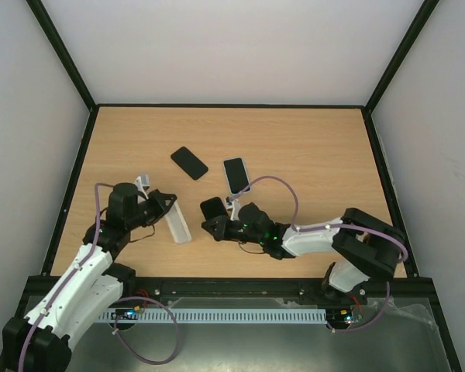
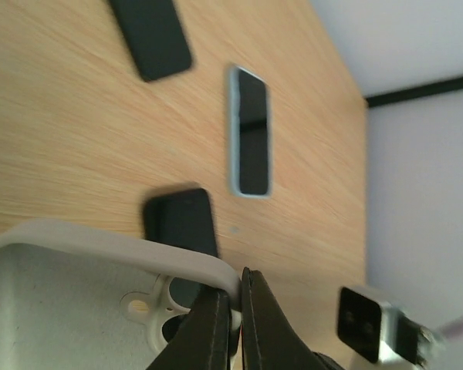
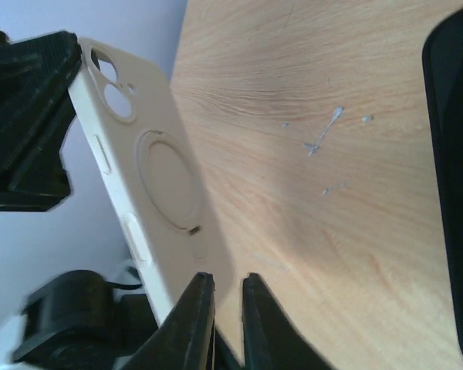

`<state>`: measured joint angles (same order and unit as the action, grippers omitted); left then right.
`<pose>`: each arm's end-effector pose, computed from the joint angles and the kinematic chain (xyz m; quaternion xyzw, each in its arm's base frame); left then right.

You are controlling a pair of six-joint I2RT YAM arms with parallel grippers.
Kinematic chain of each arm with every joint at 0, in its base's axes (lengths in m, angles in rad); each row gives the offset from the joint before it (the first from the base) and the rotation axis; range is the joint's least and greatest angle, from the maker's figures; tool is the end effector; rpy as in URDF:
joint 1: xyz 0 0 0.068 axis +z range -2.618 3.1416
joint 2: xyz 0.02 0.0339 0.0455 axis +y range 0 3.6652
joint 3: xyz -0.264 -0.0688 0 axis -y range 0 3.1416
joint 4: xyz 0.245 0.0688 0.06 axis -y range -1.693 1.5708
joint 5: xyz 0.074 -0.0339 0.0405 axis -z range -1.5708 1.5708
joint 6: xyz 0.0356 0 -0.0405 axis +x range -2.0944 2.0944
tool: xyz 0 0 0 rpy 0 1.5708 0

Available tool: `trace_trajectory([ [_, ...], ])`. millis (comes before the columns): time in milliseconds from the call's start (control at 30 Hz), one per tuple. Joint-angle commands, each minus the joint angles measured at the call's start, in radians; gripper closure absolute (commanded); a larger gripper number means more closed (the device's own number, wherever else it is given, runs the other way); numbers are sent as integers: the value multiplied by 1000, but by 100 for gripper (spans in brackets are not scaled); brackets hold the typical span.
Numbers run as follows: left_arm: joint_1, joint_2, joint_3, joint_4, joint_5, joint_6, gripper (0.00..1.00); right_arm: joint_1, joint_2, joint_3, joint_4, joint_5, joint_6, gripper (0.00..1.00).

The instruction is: Put the phone into the phone case

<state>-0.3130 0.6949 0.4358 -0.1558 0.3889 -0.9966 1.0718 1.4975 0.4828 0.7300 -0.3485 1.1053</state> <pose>0.1550 -0.0644 0.2347 -0.1760 0.8096 -0.4548 0.3266 0.1253 0.2553 0.1702 -0.0907 0.7898 0.5876 0.1510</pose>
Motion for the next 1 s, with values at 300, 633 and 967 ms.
trace_trajectory([
  [300,31,104,136,-364,-341,8,98,40,331,359,-410,199,-171,98],
  [633,32,184,85,-228,-276,-29,98,18,386,423,-618,427,-212,98],
  [967,31,283,9,-44,-198,-77,98,-80,315,323,-596,456,-233,97],
])
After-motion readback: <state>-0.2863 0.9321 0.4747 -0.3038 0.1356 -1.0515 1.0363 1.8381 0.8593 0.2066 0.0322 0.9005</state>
